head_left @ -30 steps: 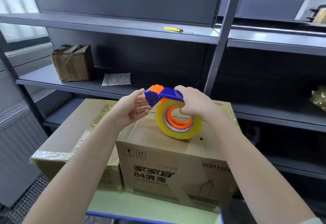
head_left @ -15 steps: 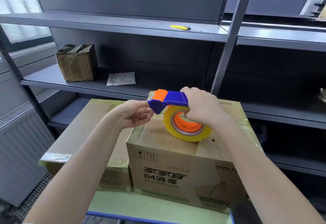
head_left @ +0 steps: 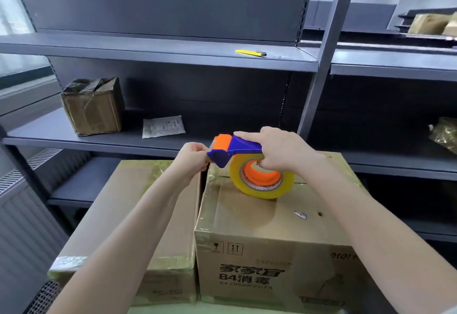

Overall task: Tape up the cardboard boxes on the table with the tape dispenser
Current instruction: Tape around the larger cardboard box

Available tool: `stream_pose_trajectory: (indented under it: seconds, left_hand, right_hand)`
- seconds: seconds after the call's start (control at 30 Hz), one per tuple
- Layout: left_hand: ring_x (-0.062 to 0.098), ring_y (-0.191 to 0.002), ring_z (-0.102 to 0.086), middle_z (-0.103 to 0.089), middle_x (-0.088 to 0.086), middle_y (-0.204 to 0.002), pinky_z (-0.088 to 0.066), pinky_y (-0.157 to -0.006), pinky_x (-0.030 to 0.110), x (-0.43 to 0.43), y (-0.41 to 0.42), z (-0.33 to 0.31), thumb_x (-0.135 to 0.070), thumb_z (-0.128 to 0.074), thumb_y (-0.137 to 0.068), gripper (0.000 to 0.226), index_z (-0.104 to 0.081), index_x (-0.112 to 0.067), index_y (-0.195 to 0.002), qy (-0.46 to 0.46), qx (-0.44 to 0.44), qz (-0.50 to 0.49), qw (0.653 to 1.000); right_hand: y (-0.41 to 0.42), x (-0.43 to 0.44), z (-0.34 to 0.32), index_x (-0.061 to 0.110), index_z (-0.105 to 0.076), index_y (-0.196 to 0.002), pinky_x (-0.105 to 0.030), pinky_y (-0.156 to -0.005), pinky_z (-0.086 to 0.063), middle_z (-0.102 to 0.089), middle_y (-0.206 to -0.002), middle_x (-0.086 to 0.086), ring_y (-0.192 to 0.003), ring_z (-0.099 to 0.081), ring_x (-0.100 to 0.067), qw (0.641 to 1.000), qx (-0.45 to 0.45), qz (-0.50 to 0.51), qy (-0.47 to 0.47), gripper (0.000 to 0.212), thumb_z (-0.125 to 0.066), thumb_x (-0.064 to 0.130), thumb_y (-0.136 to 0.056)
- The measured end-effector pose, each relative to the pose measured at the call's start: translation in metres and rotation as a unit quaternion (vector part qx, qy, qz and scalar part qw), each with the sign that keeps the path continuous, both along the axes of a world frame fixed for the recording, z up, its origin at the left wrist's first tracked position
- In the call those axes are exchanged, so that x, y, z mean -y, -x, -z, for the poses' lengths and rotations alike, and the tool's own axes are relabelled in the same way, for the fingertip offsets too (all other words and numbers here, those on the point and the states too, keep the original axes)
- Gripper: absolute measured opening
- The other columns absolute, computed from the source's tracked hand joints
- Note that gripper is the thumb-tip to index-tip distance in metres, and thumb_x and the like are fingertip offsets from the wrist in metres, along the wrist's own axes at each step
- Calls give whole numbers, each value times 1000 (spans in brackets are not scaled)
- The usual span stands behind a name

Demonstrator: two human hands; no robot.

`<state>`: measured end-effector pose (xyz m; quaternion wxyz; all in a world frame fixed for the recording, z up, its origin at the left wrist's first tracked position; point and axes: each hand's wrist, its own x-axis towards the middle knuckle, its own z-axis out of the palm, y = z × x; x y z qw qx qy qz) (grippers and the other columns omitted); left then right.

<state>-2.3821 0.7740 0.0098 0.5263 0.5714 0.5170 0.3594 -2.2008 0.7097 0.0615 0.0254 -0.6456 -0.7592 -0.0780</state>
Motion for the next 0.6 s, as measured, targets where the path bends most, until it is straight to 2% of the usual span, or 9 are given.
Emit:
stream_pose_trajectory:
  seconds: [0.17, 0.27, 0.4, 0.47, 0.53, 0.6]
  left_hand:
    - [2, -42, -40, -54, -8, -41, -31, -53, 20, -20, 21, -4, -12, -56, -93, 30, -47, -9, -65, -38, 4, 36, 999]
    - [2, -43, -41, -54, -9, -41, -33, -53, 20, -25, 28, -7, -11, -56, -93, 29, -48, -9, -65, -45, 8, 24, 999]
    - [8, -48, -36, -51, -9, -39, -31, -48, 18, -27, 31, -8, -13, -56, -93, 31, -50, -7, -64, -45, 5, 17, 999]
    - [9, -50, -39, -56, -5, -48, -32, -48, 17, -26, 30, -7, -14, -57, -93, 32, -50, -8, -62, -52, -3, 5, 999]
    - [13, -58, -42, -58, 3, -61, -34, -54, 21, -30, 36, -5, -16, -59, -92, 34, -51, -11, -59, -67, -18, -42, 997]
    - [15, -60, -41, -59, 4, -65, -36, -60, 25, -34, 47, 0, -20, -61, -91, 34, -52, -12, -59, -69, -24, -86, 994]
  right_hand:
    - [3, -11, -7, 48, -9, -146, -21, -57, -38, -43, -99, 4, -87, -48, -13, 1000, 2, -19, 18, 75, -57, 37, -89]
    - [5, -13, -12, 51, -7, -145, -27, -65, -46, -46, -100, 3, -88, -51, -14, 999, 5, -30, 17, 78, -57, 39, -88]
    - [5, -17, -16, 49, -12, -146, -24, -60, -41, -43, -96, 6, -85, -50, -12, 998, -14, -43, 31, 79, -61, 35, -86]
    - [2, -18, -16, 49, -13, -146, -23, -59, -41, -43, -96, 6, -84, -49, -12, 998, -25, -49, 39, 79, -63, 34, -85]
    - [-9, -17, -16, 52, -15, -144, -27, -64, -46, -45, -97, 6, -85, -49, -12, 997, -40, -40, 51, 80, -64, 35, -84]
    - [-27, -14, -17, 55, -18, -142, -32, -69, -49, -48, -99, 5, -87, -49, -13, 997, -30, -21, 61, 79, -65, 37, -82]
